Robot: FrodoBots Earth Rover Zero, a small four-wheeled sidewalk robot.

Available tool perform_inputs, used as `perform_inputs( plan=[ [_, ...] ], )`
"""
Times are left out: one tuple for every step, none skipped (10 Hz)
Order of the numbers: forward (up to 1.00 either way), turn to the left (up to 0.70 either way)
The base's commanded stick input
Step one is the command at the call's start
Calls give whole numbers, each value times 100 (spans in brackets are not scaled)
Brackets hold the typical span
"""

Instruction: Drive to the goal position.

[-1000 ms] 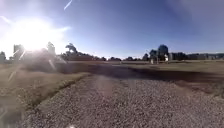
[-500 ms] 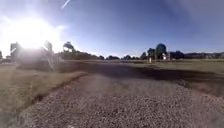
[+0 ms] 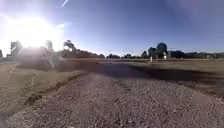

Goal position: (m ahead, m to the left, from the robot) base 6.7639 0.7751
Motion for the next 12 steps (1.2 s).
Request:
perform_inputs(
  plan=[
    [50,0],
    [50,0],
    [50,0],
    [50,0],
    [50,0],
    [50,0],
    [50,0],
    [50,0],
    [50,0],
    [50,0],
    [50,0],
    [50,0]
  ],
)
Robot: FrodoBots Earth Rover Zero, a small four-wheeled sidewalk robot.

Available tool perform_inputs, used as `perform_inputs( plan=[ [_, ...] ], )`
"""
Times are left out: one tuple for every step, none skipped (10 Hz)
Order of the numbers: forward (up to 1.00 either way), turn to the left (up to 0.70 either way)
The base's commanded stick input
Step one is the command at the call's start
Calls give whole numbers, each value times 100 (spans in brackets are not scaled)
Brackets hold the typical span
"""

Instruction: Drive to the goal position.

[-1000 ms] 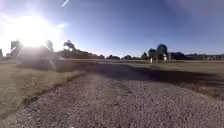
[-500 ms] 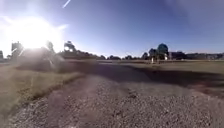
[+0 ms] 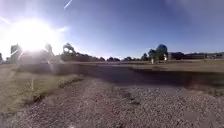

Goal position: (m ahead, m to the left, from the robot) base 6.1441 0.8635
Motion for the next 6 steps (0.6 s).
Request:
perform_inputs(
  plan=[
    [50,0],
    [50,0],
    [50,0],
    [50,0],
    [50,0],
    [50,0]
  ],
)
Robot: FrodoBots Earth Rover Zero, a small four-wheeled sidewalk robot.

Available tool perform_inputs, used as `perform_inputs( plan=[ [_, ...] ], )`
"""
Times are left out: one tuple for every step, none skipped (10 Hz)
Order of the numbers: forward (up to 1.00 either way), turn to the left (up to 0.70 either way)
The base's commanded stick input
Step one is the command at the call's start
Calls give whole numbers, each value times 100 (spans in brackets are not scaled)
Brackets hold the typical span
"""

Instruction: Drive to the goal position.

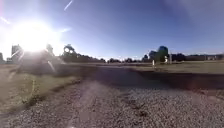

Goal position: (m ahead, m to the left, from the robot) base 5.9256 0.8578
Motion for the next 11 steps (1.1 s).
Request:
perform_inputs(
  plan=[
    [50,0],
    [50,0],
    [50,0],
    [50,0],
    [50,0],
    [50,0],
    [50,0],
    [50,0],
    [50,0],
    [50,0],
    [50,0]
  ],
)
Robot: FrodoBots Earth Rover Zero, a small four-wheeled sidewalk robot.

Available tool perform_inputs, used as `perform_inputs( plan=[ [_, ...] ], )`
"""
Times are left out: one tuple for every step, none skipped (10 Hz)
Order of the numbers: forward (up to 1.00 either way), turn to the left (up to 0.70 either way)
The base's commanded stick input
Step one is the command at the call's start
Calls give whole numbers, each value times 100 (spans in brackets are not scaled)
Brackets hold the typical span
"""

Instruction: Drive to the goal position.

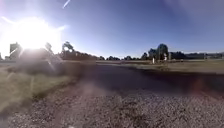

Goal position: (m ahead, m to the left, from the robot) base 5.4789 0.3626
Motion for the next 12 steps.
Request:
perform_inputs(
  plan=[
    [50,0],
    [50,0],
    [50,0],
    [50,0],
    [50,0],
    [50,0],
    [50,0],
    [50,0],
    [50,0],
    [50,0],
    [50,0],
    [50,0]
  ],
)
